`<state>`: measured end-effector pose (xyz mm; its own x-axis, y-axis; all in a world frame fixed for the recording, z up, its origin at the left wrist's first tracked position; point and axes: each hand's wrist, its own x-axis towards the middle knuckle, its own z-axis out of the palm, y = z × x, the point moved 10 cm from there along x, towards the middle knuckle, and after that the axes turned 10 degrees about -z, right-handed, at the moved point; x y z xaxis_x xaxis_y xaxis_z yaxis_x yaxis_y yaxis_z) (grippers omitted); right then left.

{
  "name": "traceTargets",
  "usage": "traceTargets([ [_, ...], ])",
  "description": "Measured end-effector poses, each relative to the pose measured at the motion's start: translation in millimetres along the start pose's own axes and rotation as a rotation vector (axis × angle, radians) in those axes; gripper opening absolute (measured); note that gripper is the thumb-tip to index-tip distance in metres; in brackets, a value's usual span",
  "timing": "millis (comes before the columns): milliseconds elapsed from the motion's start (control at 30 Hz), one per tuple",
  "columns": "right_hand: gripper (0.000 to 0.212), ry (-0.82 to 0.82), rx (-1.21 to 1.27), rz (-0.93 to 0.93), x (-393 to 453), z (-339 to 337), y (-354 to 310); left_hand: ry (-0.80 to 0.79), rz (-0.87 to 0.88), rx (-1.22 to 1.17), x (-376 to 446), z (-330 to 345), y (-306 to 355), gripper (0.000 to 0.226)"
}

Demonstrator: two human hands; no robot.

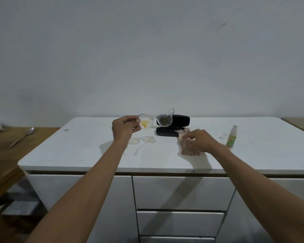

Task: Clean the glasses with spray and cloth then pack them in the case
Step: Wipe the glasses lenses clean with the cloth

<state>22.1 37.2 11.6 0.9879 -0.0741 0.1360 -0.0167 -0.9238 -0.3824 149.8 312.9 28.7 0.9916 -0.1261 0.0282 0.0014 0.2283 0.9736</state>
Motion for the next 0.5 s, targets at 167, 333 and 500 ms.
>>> traceTargets([
  [167, 0.039, -0.206, -0.202, 0.016, -1.9, 19.2, -3.8, 0.01, -0.004, 0.016, 0.4, -3.6, -1.1, 0.017],
  [333, 0.021, 0.006, -0.124, -0.036, 4.8, 12.6, 3.0, 0.013, -0.019, 0.019, 0.1, -2.4, -6.9, 0.016],
  [500, 0.011, 0.113, -0.023, -0.034, 12.4, 9.4, 5.9, 0.014, -0.029, 0.013, -0.8, -1.1, -9.3, 0.013],
])
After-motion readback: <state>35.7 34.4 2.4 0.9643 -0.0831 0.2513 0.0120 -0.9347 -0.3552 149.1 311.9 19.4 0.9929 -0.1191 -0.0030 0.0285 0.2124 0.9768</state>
